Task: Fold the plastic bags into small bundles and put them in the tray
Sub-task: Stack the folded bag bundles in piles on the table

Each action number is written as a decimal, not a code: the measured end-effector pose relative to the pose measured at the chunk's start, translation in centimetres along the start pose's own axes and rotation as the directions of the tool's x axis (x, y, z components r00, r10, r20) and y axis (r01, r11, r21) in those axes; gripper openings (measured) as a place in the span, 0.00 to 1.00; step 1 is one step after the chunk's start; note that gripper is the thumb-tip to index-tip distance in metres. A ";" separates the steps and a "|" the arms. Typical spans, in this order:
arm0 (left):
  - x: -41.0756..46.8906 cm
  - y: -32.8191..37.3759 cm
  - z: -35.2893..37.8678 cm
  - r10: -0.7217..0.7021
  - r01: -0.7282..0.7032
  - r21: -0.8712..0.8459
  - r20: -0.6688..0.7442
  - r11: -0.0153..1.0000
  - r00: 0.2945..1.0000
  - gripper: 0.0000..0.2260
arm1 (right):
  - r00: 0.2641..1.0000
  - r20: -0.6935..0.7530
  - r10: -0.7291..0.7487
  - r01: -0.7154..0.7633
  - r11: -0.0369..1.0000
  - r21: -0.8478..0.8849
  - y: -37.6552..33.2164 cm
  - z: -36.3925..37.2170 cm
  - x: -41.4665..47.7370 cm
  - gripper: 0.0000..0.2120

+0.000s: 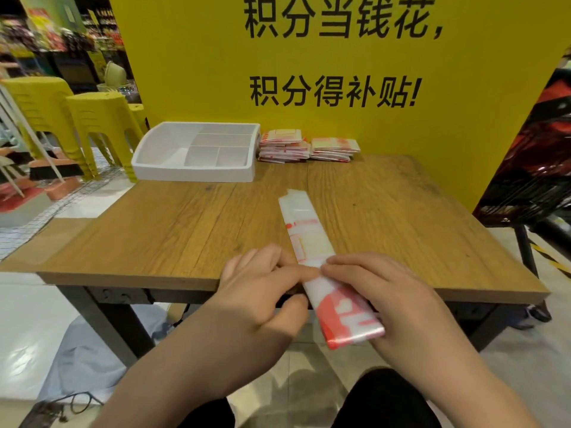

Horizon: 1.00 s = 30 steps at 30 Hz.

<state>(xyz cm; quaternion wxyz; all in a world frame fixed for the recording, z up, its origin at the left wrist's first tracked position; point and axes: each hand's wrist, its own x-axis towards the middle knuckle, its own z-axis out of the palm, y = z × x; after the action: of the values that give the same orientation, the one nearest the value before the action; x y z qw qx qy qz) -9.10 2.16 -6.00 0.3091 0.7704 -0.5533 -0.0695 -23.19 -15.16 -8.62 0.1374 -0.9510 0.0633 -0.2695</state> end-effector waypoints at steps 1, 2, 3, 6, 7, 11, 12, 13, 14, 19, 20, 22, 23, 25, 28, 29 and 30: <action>-0.1 -0.8 0.1 0.032 -0.032 0.028 -0.015 0.999 0.999 0.19 | 1.000 -0.024 0.005 -0.004 0.999 0.052 0.2 -0.1 0.0 0.23; -0.1 -1.6 0.3 0.067 -0.065 0.060 -0.039 0.996 0.997 0.19 | 0.999 -0.049 0.011 -0.007 0.995 0.099 0.3 -0.1 0.0 0.22; -0.1 -2.2 0.6 0.104 -0.099 0.082 -0.070 0.992 0.992 0.17 | 0.997 -0.070 0.019 -0.009 0.990 0.142 0.4 -0.1 0.0 0.21; 0.1 -3.0 1.4 0.156 -0.142 0.087 -0.189 0.986 0.969 0.12 | 0.997 -0.075 0.013 0.003 0.976 0.220 0.4 0.0 -0.1 0.17; 0.2 -3.1 1.6 0.163 -0.151 0.069 -0.235 0.986 0.958 0.09 | 0.998 -0.059 0.013 0.001 0.974 0.227 0.4 0.0 -0.2 0.17; 0.7 -3.2 2.1 0.164 -0.164 0.029 -0.334 0.986 0.928 0.05 | 0.998 -0.014 0.062 -0.057 0.972 0.228 0.3 -0.1 0.0 0.18; 0.7 -3.2 2.1 0.164 -0.163 0.031 -0.342 0.986 0.925 0.05 | 0.998 -0.017 0.055 -0.050 0.973 0.227 0.2 -0.2 0.3 0.15; 0.8 -3.2 2.1 0.158 -0.158 0.028 -0.348 0.987 0.924 0.04 | 0.999 -0.017 0.046 -0.041 0.973 0.228 0.1 -0.5 0.6 0.11; 0.8 -3.2 2.1 0.150 -0.151 0.025 -0.355 0.988 0.923 0.03 | 0.999 -0.013 0.044 -0.040 0.971 0.234 0.0 -0.7 1.1 0.08; 1.1 -2.4 2.8 0.017 -0.022 -0.006 -0.437 1.000 0.899 0.08 | 0.984 -0.016 0.177 -0.168 0.955 0.246 -0.5 -0.6 2.8 0.11; 1.2 -2.1 3.0 -0.018 0.020 -0.001 -0.446 1.000 0.895 0.09 | 0.976 -0.028 0.214 -0.200 0.946 0.254 -0.7 -0.2 3.0 0.14; 1.4 -1.7 3.4 -0.073 0.085 0.004 -0.481 0.996 0.874 0.09 | 0.962 -0.046 0.269 -0.251 0.937 0.244 -1.0 0.5 3.3 0.24; 1.6 -1.5 3.5 -0.089 0.105 0.003 -0.505 0.994 0.859 0.09 | 0.955 -0.051 0.293 -0.273 0.933 0.234 -1.2 0.7 3.4 0.30; 1.9 -1.3 3.8 -0.121 0.143 0.000 -0.531 0.990 0.838 0.09 | 0.947 -0.057 0.317 -0.300 0.933 0.199 -1.6 0.8 3.6 0.34; 2.2 -1.1 3.9 -0.145 0.182 0.020 -0.526 0.983 0.838 0.09 | 0.946 -0.023 0.324 -0.322 0.944 0.070 -2.1 0.8 3.9 0.30; 2.3 -1.0 3.9 -0.149 0.189 0.025 -0.521 0.982 0.841 0.08 | 0.946 -0.013 0.325 -0.325 0.946 0.002 -2.2 0.9 4.0 0.28; 2.4 -0.9 3.9 -0.148 0.192 0.033 -0.513 0.981 0.845 0.08 | 0.944 -0.013 0.328 -0.328 0.942 -0.066 -2.4 1.0 4.0 0.26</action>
<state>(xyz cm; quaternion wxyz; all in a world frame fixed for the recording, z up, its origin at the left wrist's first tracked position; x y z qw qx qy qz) -9.17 -1.38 -9.05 0.4044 0.8195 -0.3841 0.1320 -19.11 -13.41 -6.76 0.1483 -0.9310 0.2300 -0.2415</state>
